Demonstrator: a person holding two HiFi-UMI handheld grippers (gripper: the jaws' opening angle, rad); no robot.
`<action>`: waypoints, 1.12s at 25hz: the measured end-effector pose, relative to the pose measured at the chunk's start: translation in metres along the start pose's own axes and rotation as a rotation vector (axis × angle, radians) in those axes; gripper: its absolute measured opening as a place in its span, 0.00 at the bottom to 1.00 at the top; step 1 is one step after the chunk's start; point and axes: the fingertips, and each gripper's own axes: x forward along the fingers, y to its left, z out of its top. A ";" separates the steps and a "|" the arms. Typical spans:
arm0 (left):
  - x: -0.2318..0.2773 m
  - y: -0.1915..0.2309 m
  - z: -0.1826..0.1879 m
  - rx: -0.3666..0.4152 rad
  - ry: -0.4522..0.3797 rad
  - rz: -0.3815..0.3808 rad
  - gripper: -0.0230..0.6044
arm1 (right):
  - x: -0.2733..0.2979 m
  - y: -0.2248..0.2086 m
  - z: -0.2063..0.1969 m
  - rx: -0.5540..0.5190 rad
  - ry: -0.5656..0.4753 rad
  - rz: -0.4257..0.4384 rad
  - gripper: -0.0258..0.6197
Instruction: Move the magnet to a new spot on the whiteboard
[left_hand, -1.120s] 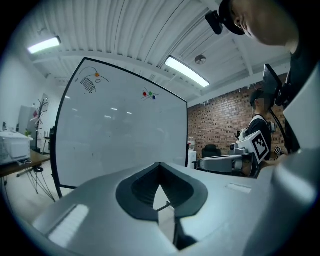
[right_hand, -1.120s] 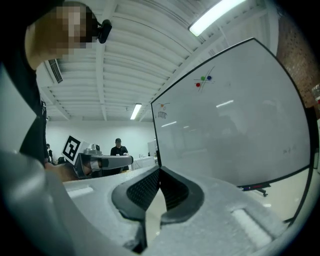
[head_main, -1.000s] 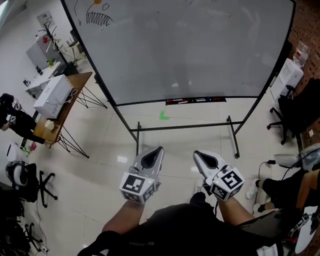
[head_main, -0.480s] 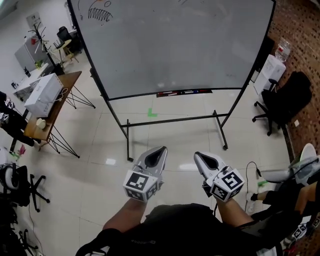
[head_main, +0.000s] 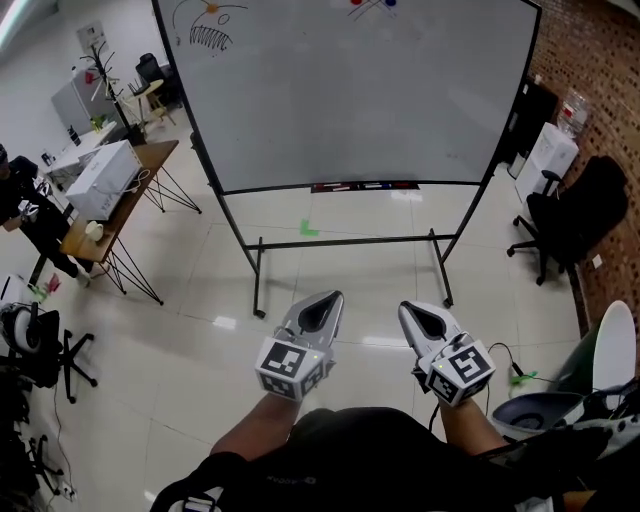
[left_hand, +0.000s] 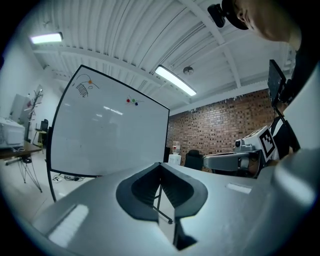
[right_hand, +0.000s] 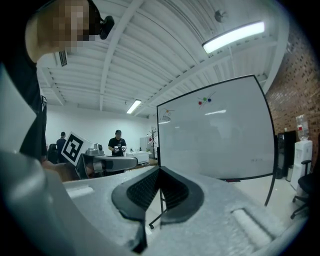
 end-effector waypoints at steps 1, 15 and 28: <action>0.000 -0.006 0.000 0.005 0.001 0.009 0.06 | -0.007 -0.003 -0.003 0.004 0.005 0.000 0.05; 0.000 -0.047 0.010 0.050 -0.009 0.074 0.06 | -0.050 -0.014 0.001 -0.023 -0.035 0.035 0.05; 0.009 -0.040 0.014 0.066 -0.013 0.066 0.06 | -0.045 -0.017 -0.003 -0.009 -0.029 0.028 0.05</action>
